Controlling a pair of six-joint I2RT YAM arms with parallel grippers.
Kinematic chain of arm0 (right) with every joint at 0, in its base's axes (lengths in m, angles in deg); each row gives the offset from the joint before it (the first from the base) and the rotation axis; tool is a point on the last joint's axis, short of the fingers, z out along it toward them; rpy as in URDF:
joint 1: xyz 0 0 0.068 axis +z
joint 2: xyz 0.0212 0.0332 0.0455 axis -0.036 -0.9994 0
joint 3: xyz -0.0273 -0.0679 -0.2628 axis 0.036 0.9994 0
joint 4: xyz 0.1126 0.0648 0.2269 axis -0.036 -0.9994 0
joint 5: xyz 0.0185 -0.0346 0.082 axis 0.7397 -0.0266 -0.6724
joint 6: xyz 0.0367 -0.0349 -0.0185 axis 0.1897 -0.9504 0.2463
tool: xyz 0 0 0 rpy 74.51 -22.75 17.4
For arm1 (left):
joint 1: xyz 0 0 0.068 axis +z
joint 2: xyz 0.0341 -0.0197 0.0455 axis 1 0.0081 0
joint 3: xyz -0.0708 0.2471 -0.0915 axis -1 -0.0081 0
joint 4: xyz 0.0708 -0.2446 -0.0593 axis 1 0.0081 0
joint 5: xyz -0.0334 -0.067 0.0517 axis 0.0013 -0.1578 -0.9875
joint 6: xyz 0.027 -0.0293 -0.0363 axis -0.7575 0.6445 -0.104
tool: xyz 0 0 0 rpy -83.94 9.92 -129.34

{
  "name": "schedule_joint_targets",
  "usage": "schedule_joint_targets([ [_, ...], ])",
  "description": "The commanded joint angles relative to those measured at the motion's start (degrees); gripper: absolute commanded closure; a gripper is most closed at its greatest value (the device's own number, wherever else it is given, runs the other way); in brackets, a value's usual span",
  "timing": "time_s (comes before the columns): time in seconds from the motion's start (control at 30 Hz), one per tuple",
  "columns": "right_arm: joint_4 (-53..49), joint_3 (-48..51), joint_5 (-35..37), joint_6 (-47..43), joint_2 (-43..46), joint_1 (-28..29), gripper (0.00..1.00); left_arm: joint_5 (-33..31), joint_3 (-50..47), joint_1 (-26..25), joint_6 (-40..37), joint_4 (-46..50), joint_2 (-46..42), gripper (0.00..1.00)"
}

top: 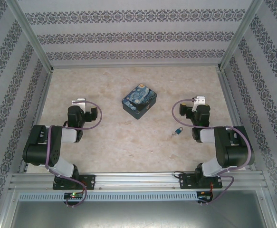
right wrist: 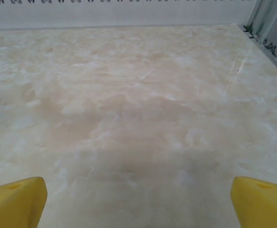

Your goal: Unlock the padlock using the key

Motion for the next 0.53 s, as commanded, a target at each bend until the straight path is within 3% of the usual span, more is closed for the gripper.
schedule_joint_targets([
  [0.0, 3.6, 0.2, 1.6, -1.7, 0.7, 1.6, 0.02, 1.2, 0.8, 1.0, -0.3, -2.2, 0.5, 0.00],
  [0.5, 2.6, -0.1, -5.5, -1.0, 0.8, -0.7, 0.02, 2.6, 0.7, 0.8, -1.0, -1.9, 0.1, 0.00],
])
